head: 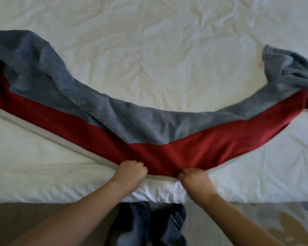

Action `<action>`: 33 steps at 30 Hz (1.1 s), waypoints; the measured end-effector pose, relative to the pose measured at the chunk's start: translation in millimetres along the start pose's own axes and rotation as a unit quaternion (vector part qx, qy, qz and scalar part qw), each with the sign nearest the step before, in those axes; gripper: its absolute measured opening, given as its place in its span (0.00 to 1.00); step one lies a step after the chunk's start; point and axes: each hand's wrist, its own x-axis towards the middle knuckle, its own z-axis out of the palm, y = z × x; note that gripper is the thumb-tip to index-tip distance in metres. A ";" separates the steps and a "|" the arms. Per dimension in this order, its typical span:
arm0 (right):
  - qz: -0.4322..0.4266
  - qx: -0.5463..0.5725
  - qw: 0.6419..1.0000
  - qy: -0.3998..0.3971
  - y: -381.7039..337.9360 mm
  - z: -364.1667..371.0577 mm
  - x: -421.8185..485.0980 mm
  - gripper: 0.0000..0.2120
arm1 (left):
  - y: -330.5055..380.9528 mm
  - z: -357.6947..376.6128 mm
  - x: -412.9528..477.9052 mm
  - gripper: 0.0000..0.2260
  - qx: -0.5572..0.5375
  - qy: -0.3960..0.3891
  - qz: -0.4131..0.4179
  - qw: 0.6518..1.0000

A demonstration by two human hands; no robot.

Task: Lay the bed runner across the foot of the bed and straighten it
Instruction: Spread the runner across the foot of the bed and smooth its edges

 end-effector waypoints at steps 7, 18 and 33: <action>0.008 0.028 0.999 -0.014 -22.5 16.5 -15.7 0.18 | 5.1 4.4 -15.4 0.19 0.040 -0.041 0.011 0.998; 0.044 0.086 0.983 0.159 36.2 -46.4 58.6 0.12 | -48.9 -65.5 50.0 0.09 -0.020 0.181 0.007 0.983; 0.190 0.038 0.977 -0.086 79.9 -98.5 170.8 0.11 | -134.4 -92.4 127.0 0.09 0.052 0.065 0.063 0.995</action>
